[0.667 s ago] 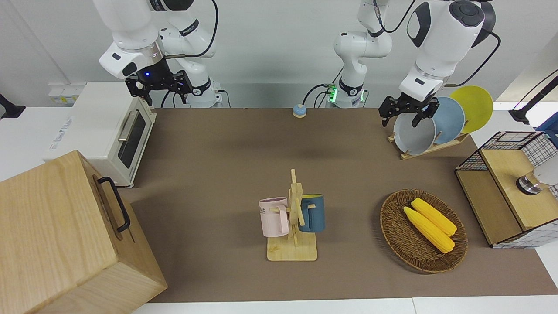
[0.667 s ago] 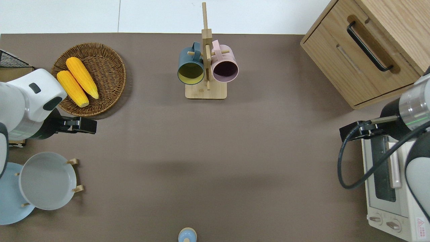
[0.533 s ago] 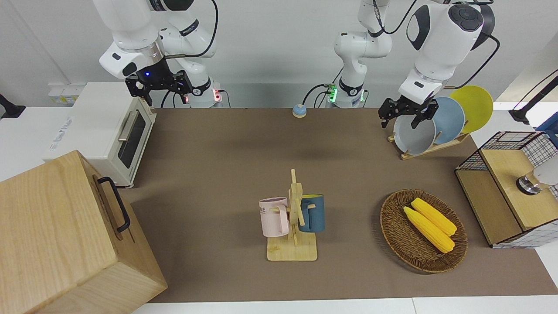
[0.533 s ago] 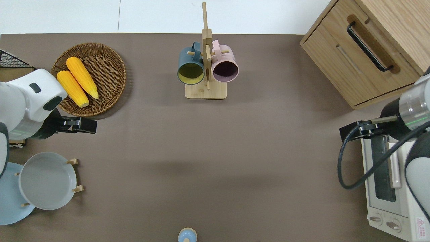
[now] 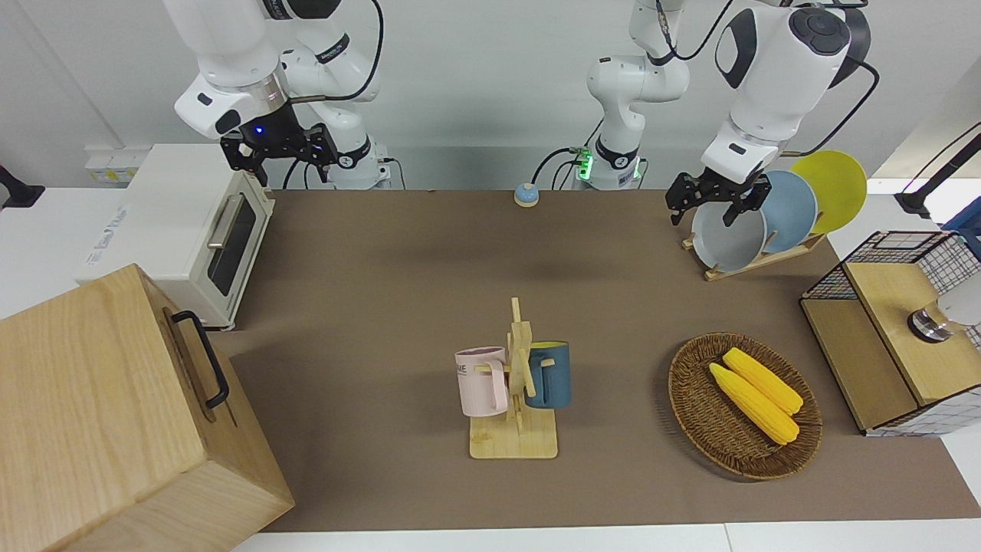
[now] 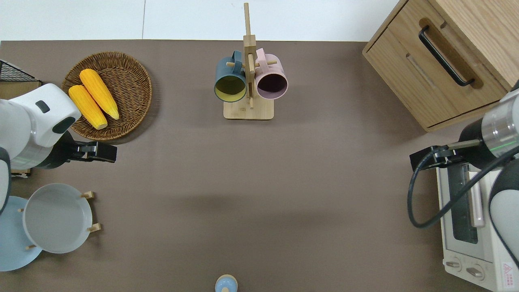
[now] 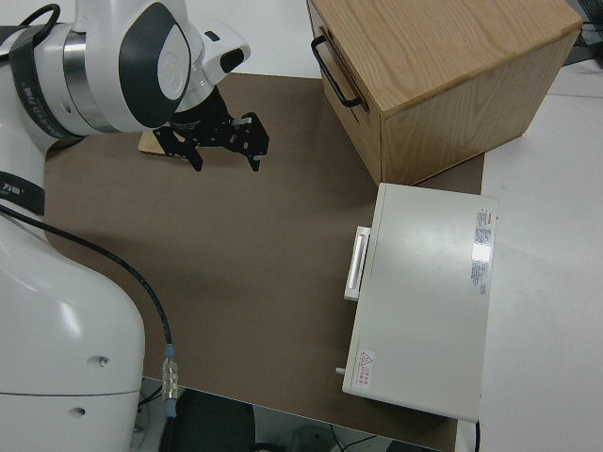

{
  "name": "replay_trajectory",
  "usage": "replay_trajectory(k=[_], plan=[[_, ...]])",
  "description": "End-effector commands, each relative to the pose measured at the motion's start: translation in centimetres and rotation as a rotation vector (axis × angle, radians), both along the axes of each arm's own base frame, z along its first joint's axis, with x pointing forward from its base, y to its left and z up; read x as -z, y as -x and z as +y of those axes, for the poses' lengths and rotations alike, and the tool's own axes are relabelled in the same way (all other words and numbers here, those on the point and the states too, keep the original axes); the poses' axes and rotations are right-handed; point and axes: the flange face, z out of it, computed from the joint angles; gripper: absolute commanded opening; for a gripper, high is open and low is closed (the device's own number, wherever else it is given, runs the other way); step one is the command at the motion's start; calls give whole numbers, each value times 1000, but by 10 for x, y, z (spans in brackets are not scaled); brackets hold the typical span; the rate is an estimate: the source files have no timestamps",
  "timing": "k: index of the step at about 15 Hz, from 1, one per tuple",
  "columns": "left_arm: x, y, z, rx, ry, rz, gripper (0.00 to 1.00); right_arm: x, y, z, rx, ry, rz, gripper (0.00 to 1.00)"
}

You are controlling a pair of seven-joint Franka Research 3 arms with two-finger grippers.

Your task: Pick gray plate from low plate rack and place it on table with left arm

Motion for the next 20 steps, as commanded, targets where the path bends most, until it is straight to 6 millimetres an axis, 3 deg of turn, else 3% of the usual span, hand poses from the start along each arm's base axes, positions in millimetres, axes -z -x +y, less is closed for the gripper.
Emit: replay_trajectory(k=[1, 10, 14, 20], plan=[[0, 1, 7, 4, -89, 25, 995, -4, 2, -2, 14, 7, 0, 983], [20, 16, 57, -21, -335, 138, 995, -3, 2, -2, 14, 7, 2, 983], [31, 28, 101, -70, -398, 190, 995, -4, 2, -2, 14, 7, 0, 983], [63, 56, 143, -113, -395, 196, 995, -4, 2, -3, 16, 7, 0, 983]])
